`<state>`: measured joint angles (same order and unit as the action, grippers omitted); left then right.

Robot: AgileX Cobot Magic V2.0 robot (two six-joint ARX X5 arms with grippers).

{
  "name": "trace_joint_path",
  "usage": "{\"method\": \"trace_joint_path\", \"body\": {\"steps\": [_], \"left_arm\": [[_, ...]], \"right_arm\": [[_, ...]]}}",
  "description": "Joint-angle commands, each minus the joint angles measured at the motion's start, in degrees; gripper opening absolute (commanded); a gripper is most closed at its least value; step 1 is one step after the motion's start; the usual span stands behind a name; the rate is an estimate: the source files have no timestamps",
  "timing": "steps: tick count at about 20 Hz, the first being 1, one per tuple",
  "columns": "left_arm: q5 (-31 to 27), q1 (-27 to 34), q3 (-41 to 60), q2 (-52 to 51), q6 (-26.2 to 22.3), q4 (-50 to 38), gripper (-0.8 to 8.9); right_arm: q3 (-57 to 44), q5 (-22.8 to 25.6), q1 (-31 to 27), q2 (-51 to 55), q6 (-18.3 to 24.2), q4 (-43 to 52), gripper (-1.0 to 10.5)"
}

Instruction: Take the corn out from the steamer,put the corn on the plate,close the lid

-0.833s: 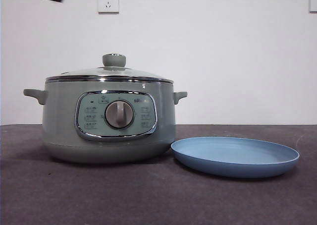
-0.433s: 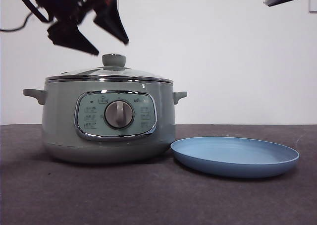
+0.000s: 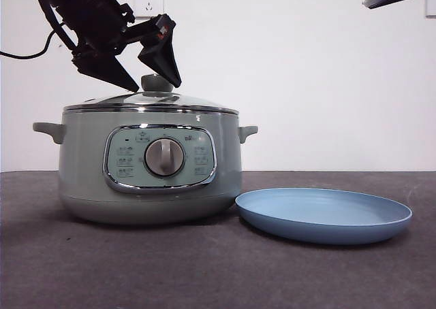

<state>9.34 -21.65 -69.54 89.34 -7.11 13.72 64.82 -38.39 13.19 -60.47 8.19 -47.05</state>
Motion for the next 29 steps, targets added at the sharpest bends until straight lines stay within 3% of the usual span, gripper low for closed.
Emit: {"method": "trace_joint_path", "body": {"steps": [1,6,9,20,29], "left_arm": [[0.0,-0.17,-0.02,0.28,-0.63,0.76,1.8],[0.0,-0.17,-0.02,0.28,-0.63,2.6,1.51],[0.02,-0.17,-0.02,0.28,-0.39,2.58,-0.11],[1.64,0.0,-4.48,-0.31,1.42,2.1,-0.08],[1.64,0.02,-17.35,-3.82,2.38,16.26,-0.08]], "right_arm": [[0.2,-0.07,0.15,-0.13,0.2,0.28,5.4],[0.2,-0.09,0.15,-0.13,0.2,0.28,5.4],[0.2,-0.15,0.15,-0.13,0.2,0.26,5.4],[0.2,-0.24,0.15,-0.13,0.22,0.26,5.4],[0.2,-0.22,0.15,-0.13,0.2,0.28,5.4]]}}
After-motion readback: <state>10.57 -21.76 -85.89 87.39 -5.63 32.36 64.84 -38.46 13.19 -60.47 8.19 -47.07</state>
